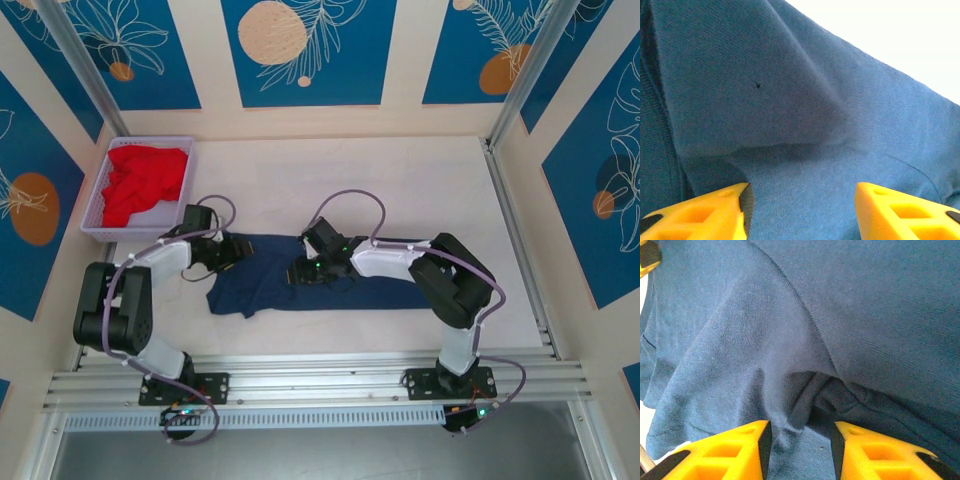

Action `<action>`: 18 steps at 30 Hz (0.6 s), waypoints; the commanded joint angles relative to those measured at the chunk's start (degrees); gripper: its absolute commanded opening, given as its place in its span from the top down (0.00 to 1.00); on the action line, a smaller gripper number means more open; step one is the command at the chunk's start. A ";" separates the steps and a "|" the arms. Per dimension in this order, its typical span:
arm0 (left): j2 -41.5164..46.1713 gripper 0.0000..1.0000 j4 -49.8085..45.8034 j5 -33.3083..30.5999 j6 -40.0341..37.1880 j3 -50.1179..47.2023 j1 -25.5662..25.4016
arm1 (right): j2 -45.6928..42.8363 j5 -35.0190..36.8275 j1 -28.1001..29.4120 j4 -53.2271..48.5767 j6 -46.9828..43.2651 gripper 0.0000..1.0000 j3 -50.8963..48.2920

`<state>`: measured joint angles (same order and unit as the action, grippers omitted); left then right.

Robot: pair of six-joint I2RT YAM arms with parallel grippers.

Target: Fold the inside-out t-shirt

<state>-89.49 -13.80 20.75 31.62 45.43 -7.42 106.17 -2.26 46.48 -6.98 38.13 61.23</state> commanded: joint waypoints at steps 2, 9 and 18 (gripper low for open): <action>-1.93 0.44 1.23 -0.01 -0.33 1.24 -0.40 | 1.24 -2.72 0.12 1.00 0.89 0.66 2.04; -3.77 0.45 1.33 -1.38 -0.97 1.14 -0.38 | 2.26 -2.02 -0.36 0.10 -0.27 0.93 3.78; -4.77 0.45 0.20 -4.34 -2.78 1.16 -0.36 | -3.24 -0.42 -2.83 -7.39 -3.88 1.00 3.37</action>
<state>-92.51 -12.60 19.75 30.94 46.04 -7.42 107.02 -2.98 44.73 -10.22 36.34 63.77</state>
